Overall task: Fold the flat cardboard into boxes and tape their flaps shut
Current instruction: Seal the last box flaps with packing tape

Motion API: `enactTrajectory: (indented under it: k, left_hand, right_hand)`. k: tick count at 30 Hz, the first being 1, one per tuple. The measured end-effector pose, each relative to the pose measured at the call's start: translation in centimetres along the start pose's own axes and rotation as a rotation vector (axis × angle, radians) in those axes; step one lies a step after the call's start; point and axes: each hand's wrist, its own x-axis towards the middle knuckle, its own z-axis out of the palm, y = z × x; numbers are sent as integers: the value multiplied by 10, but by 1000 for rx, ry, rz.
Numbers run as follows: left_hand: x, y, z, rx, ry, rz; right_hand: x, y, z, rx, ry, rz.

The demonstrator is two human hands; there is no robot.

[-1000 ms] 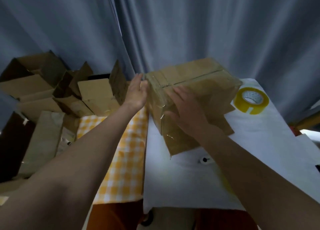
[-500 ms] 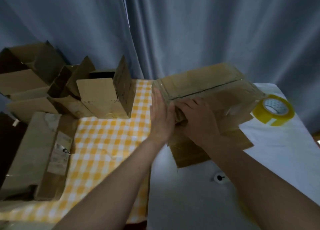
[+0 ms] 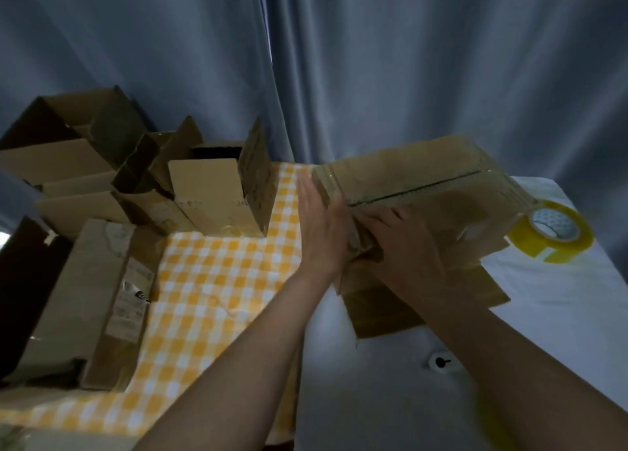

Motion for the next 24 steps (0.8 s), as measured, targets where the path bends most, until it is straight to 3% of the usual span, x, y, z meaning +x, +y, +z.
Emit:
enactTrajectory:
  k: [3, 10, 14, 20, 24]
  left_hand:
    - [44, 24, 15, -11, 7, -9]
    - [53, 7, 16, -120, 16, -139]
    - [36, 1, 13, -90, -57, -111]
    - [-41, -11, 16, -274, -92, -20]
    - [-35, 2, 24, -318, 117, 76]
  right_hand:
    - [0, 1, -1, 21, 18, -19]
    - [2, 3, 0, -7, 49, -35]
    - [-2, 1, -2, 10, 45, -31]
    - [0, -1, -5, 32, 28, -14]
    - [-2, -2, -8, 88, 55, -50]
